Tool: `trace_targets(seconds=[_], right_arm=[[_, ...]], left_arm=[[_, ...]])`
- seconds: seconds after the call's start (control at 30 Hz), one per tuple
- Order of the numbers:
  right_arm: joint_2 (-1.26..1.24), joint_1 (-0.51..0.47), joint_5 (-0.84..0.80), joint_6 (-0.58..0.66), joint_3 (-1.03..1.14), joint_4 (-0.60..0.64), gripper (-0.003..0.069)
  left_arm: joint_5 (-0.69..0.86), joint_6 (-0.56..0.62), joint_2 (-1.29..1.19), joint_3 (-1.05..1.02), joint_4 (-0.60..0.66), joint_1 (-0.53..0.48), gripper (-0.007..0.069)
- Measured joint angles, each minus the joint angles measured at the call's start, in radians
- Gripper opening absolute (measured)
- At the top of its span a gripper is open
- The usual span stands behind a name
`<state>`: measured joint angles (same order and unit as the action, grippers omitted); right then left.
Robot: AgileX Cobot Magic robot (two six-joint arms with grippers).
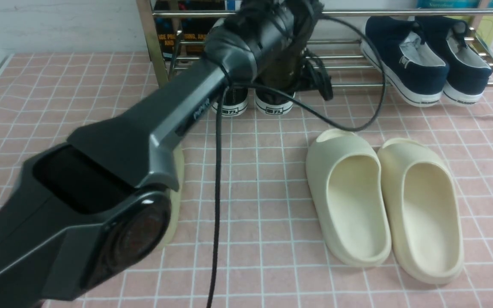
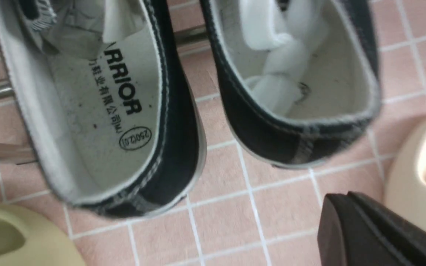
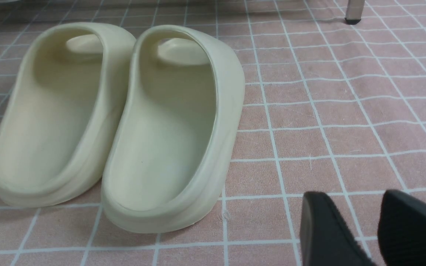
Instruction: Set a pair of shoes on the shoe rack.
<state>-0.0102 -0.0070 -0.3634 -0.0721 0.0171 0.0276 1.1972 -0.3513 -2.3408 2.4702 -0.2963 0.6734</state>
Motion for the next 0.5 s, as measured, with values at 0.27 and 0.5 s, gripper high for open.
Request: trace_targets(seconds=[0.27,0.5], right_arm=[[0.0,0.0,0.0,0.0,0.0,0.0,0.0239],[0.0,0.0,0.0,0.0,0.0,0.0,0.0239]], left_arm=[[0.037,0.149,0.182,-0.01,0.024,0.0,0.0022],[0.037,0.207,0.515,-0.105,0.049,0.0,0.0023]])
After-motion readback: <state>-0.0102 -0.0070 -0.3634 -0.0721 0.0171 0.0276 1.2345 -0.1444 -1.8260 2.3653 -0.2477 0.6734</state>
